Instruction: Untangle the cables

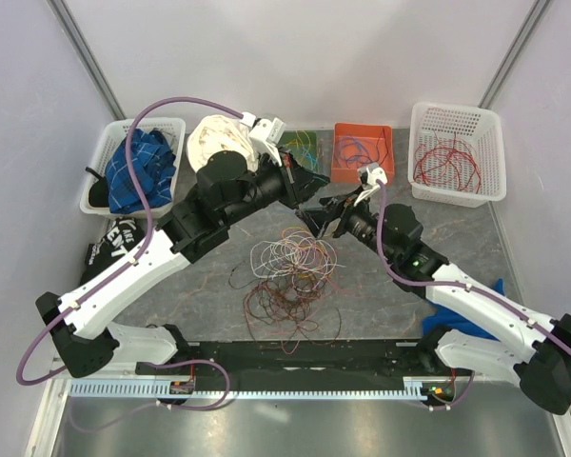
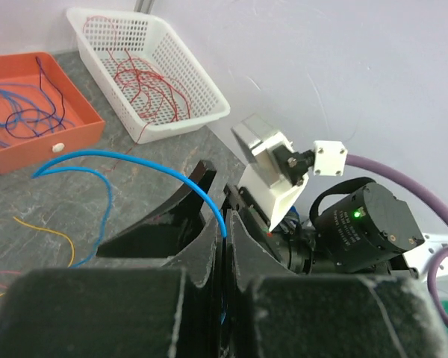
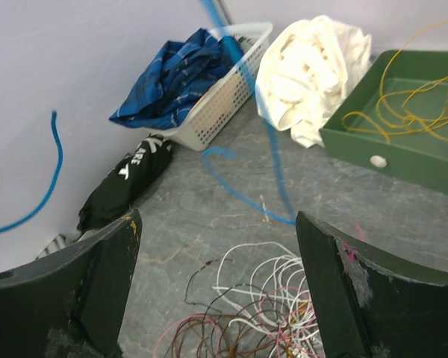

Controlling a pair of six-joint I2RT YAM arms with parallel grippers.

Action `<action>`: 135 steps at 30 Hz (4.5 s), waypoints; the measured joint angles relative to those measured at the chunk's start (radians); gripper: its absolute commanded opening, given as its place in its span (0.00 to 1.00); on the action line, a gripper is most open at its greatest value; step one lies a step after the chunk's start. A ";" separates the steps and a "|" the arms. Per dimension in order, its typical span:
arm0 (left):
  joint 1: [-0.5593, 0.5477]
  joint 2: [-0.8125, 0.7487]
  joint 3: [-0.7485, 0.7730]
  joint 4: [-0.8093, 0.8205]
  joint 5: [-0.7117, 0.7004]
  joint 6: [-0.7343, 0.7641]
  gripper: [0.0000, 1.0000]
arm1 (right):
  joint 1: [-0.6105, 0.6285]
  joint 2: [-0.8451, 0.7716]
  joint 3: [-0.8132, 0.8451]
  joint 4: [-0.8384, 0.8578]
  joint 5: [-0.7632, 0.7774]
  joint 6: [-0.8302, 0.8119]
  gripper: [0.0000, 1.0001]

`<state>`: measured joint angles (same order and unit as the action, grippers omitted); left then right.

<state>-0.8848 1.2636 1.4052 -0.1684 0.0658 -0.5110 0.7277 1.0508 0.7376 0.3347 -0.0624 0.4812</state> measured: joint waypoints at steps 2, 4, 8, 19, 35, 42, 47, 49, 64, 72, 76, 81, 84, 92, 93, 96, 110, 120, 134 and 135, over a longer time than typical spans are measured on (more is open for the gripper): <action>0.000 0.000 0.000 -0.014 0.002 0.000 0.02 | 0.008 0.000 0.000 0.011 0.036 -0.017 0.91; 0.000 0.000 0.000 -0.026 0.000 0.001 0.02 | 0.016 -0.011 0.000 0.018 0.063 -0.036 0.92; 0.004 0.000 0.000 -0.041 -0.002 0.002 0.02 | 0.056 -0.043 0.000 0.015 0.098 -0.077 0.94; 0.008 -0.001 0.000 -0.071 0.025 0.003 0.02 | 0.093 0.049 0.051 0.008 0.200 -0.201 0.34; 0.023 -0.082 -0.118 -0.084 -0.061 0.018 1.00 | 0.093 -0.017 0.098 -0.090 0.407 -0.245 0.00; 0.035 -0.166 -0.264 -0.119 -0.225 -0.017 1.00 | 0.028 0.082 0.354 -0.230 0.518 -0.269 0.00; 0.037 -0.294 -0.403 -0.148 -0.367 -0.088 1.00 | -0.142 0.235 0.571 -0.329 0.531 -0.245 0.00; 0.037 -0.364 -0.466 -0.156 -0.420 -0.126 1.00 | -0.210 0.303 0.652 -0.370 0.531 -0.232 0.00; 0.037 -0.640 -0.818 -0.205 -0.472 -0.319 1.00 | -0.392 0.848 1.073 -0.569 0.531 -0.240 0.00; 0.037 -0.676 -0.930 -0.228 -0.474 -0.369 1.00 | -0.478 1.011 1.199 -0.592 0.516 -0.246 0.00; 0.037 -0.638 -0.951 -0.227 -0.473 -0.388 1.00 | -0.505 1.054 1.199 -0.602 0.491 -0.235 0.55; 0.037 -0.570 -0.952 -0.226 -0.458 -0.397 1.00 | -0.504 1.055 1.138 -0.574 0.459 -0.209 0.82; 0.037 -0.554 -0.952 -0.226 -0.452 -0.397 1.00 | -0.500 1.005 1.049 -0.546 0.457 -0.194 0.86; 0.037 -0.601 -0.974 -0.219 -0.422 -0.425 1.00 | -0.496 0.618 0.755 -0.461 0.478 -0.124 0.83; 0.037 -0.615 -0.981 -0.219 -0.421 -0.430 1.00 | -0.496 0.549 0.706 -0.443 0.483 -0.113 0.82; 0.037 -0.658 -1.007 -0.217 -0.406 -0.452 1.00 | -0.496 0.331 0.534 -0.380 0.486 -0.063 0.80; 0.037 -0.743 -1.092 -0.192 -0.341 -0.513 1.00 | -0.491 0.048 -0.059 -0.320 0.337 0.095 0.76; 0.037 -0.620 -1.096 -0.115 -0.350 -0.543 0.99 | -0.269 -0.046 -0.161 -0.309 0.240 0.073 0.75; 0.037 -0.370 -1.052 -0.038 -0.272 -0.545 0.99 | 0.123 0.175 -0.188 -0.228 0.241 -0.002 0.79; 0.037 -0.369 -1.052 -0.038 -0.271 -0.545 0.99 | 0.127 0.196 -0.187 -0.220 0.250 -0.006 0.79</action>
<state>-0.8474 0.8948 0.3531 -0.2066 -0.2050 -1.0557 0.8551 1.2469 0.5503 0.1143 0.1879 0.4755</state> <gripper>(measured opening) 0.993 0.776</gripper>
